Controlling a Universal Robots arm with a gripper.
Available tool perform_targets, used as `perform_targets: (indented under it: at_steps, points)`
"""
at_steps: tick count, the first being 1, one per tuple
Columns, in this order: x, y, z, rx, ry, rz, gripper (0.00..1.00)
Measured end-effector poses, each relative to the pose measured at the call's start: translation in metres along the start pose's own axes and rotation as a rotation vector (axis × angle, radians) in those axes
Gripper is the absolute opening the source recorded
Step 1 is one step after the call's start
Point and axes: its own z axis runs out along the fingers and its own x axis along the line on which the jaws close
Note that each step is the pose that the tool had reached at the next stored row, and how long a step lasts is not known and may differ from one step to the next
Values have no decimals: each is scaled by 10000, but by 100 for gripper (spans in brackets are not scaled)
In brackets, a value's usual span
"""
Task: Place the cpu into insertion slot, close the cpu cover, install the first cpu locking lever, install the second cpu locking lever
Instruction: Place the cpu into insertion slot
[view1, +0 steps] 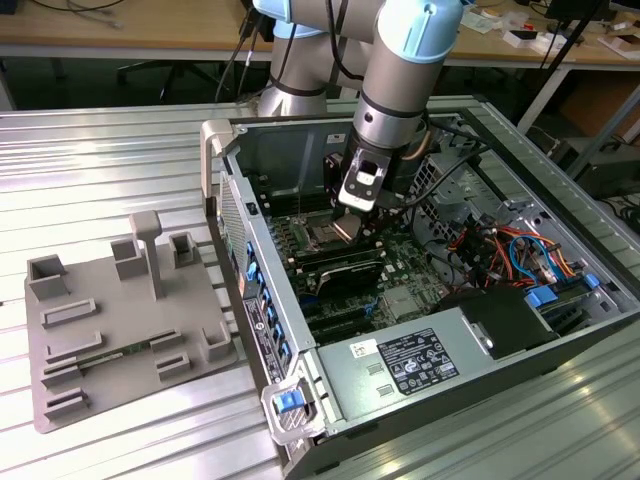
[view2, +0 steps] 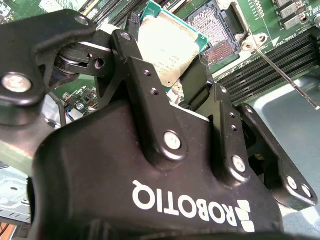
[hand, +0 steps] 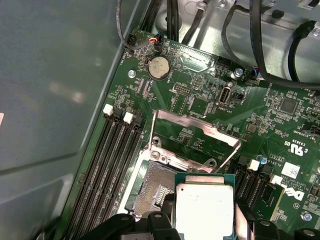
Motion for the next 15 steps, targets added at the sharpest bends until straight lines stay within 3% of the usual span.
perform_targets:
  at_steps: [15]
  points:
    - [0, 0, 16, 3, -1, 113, 55]
